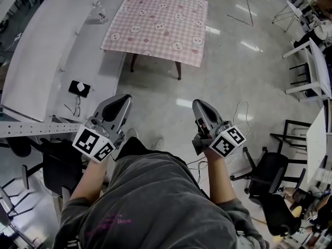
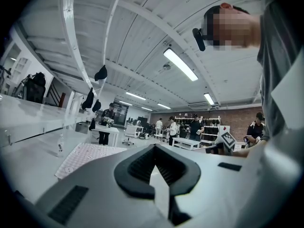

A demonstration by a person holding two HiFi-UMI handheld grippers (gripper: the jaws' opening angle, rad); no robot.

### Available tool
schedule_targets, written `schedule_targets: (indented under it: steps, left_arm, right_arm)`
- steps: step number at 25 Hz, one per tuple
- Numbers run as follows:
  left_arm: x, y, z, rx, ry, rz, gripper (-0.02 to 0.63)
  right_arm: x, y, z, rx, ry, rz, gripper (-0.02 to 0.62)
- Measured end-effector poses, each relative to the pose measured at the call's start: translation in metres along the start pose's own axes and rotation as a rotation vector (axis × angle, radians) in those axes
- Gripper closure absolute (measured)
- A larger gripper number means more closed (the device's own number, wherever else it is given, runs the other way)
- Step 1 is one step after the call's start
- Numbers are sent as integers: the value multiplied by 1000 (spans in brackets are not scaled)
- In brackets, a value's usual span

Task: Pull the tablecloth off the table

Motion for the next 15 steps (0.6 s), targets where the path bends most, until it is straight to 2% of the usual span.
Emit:
schedule_targets:
  steps: [15]
  left_arm:
    - [4,-29,4,-6,-18,-3,609]
  right_arm:
    - [-26,-6,13,-16,-16,2,592]
Point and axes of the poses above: the fingertips, and each gripper's own axes: y backward along the fingers, x to its left, z out of its top, the point moved 8 cm from there along y, backward along the fingers, and after that the axes turned 7 degrees about -z, right-handed, at the moved point
